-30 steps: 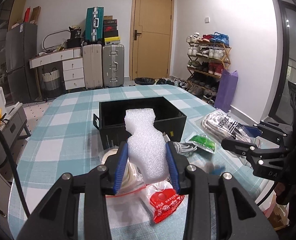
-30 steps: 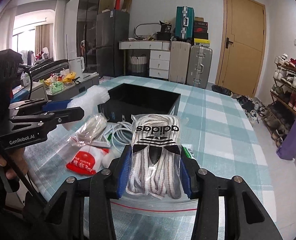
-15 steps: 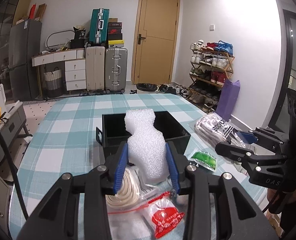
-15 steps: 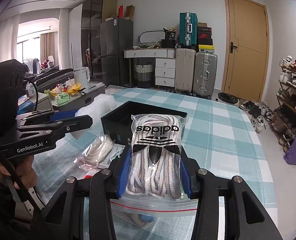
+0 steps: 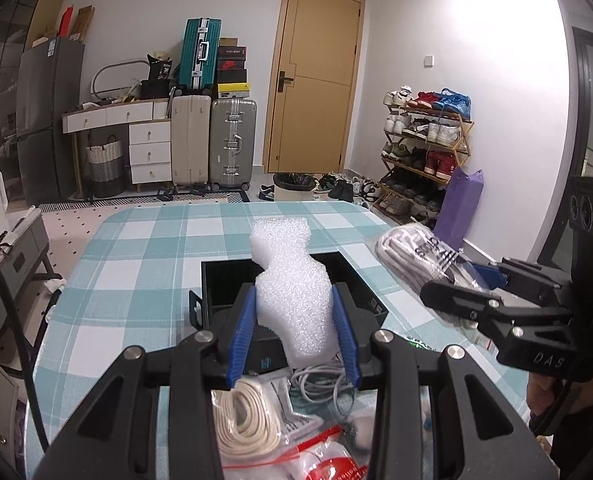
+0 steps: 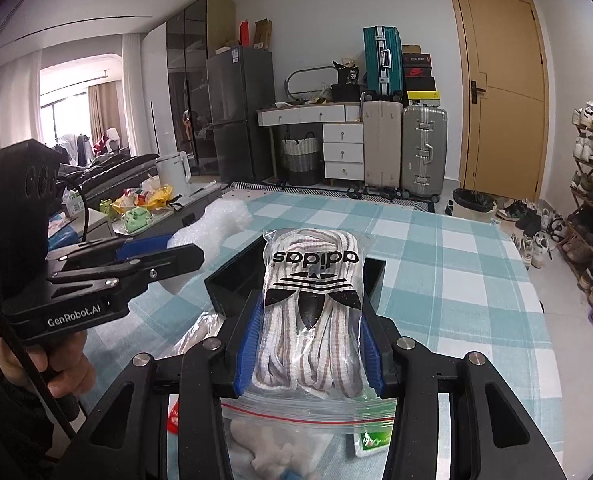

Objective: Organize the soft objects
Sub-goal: 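Carry the shoelace bag and foam over the black box with both grippers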

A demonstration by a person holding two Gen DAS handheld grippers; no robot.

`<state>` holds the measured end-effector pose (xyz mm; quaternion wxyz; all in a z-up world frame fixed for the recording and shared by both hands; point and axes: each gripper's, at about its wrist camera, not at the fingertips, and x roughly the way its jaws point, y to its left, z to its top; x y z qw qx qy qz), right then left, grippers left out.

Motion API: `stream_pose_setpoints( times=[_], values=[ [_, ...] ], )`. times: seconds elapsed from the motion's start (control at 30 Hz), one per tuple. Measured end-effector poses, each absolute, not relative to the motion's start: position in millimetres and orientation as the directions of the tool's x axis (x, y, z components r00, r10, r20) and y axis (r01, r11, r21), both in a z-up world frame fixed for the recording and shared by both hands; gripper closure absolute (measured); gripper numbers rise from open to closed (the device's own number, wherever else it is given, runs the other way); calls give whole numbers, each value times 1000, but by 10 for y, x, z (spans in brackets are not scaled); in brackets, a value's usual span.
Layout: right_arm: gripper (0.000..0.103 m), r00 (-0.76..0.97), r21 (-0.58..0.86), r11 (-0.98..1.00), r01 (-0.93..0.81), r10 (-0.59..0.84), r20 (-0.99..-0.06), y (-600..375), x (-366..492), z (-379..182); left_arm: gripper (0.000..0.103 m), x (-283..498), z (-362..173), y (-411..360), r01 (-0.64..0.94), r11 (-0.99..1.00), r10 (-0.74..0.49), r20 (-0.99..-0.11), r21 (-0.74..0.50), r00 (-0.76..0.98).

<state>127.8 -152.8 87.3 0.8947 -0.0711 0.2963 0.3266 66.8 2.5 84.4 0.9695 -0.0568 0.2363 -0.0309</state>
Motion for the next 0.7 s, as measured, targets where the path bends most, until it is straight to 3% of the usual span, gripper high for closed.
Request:
stream_pose_setpoints(
  times=[0.7],
  values=[
    [59, 538, 85, 773, -629, 511, -670, -1183, 1954, 590, 66, 1257, 617, 184, -2, 992, -67, -550, -123, 833]
  ],
)
